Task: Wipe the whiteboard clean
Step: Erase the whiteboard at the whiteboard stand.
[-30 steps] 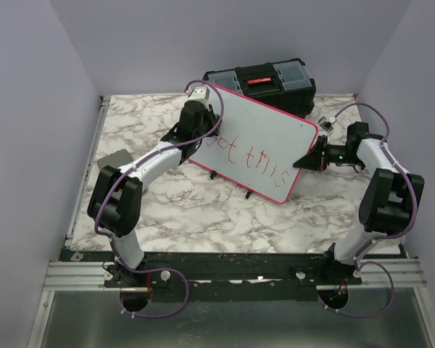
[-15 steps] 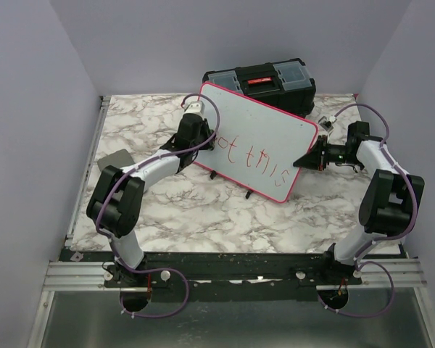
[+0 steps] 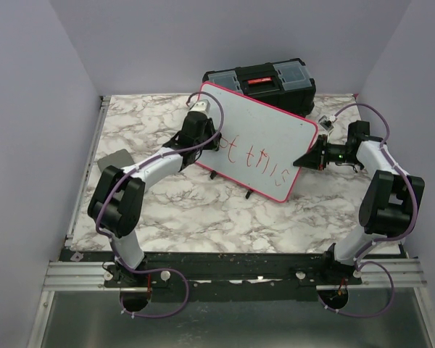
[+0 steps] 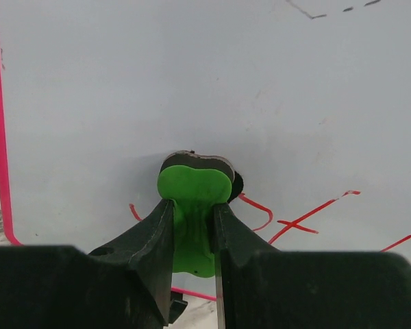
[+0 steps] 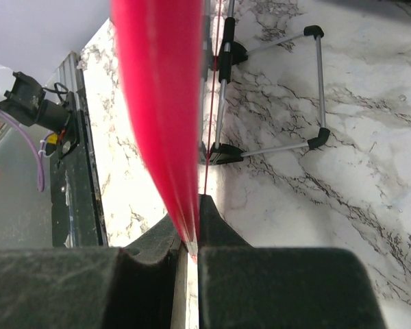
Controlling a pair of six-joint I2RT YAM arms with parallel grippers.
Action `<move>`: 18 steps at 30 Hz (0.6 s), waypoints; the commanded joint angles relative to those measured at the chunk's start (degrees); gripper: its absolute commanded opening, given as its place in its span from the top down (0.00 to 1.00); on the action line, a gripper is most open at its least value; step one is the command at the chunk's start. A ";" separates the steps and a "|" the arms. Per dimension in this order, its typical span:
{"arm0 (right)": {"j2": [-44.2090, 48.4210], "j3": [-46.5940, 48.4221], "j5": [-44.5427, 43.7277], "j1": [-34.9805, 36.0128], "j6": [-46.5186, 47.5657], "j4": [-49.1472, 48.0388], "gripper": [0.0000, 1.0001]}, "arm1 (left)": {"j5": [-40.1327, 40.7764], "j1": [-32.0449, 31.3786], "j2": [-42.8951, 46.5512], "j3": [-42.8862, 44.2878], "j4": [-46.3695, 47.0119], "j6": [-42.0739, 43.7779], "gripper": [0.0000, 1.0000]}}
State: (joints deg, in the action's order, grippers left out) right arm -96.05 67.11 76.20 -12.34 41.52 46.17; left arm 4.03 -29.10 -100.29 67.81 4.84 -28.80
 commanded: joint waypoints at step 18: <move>1.57 0.24 4.22 0.64 1.20 0.15 0.99 | -6.90 1.56 -1.60 -4.44 0.52 -3.01 1.00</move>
State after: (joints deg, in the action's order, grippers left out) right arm -96.05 67.11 76.23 -12.32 41.54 46.19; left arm -0.36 -25.52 -100.64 66.59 7.70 -31.16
